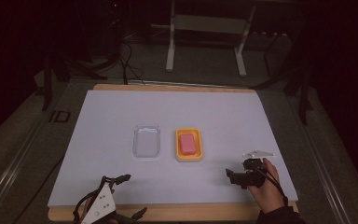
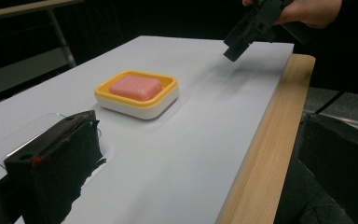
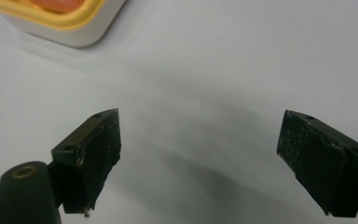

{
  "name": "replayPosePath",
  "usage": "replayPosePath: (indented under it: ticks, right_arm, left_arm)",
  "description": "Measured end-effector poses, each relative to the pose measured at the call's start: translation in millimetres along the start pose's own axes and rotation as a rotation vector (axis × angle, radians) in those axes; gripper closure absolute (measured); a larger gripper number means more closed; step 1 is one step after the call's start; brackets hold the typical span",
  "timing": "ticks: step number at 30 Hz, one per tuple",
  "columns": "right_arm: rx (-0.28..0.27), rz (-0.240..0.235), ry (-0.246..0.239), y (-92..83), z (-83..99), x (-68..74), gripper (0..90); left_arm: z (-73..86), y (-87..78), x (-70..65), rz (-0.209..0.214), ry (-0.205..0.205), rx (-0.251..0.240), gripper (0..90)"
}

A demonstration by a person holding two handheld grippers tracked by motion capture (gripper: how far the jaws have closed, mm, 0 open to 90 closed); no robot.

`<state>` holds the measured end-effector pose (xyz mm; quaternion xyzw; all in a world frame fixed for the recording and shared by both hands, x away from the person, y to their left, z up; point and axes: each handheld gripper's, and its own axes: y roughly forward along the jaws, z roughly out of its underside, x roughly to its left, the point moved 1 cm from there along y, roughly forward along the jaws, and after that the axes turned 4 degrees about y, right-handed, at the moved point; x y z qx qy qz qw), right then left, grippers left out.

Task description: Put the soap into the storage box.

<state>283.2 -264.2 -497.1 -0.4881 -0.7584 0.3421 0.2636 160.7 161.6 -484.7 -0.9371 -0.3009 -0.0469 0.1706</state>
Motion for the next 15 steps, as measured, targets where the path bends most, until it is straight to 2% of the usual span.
replayPosePath:
  ticks: [5, 15]
  right_arm:
    - [-0.008, 0.008, -0.002, -0.4, 5.7, -1.9, 13.4]
    - [-0.006, 0.004, 0.011, 2.7, 5.0, -4.3, 13.4]
  left_arm:
    - [-0.2, -0.1, -0.2, 0.003, 0.000, 0.000, 0.5]
    - [-0.4, 0.1, -0.4, 0.007, -0.001, 0.002, 0.5]
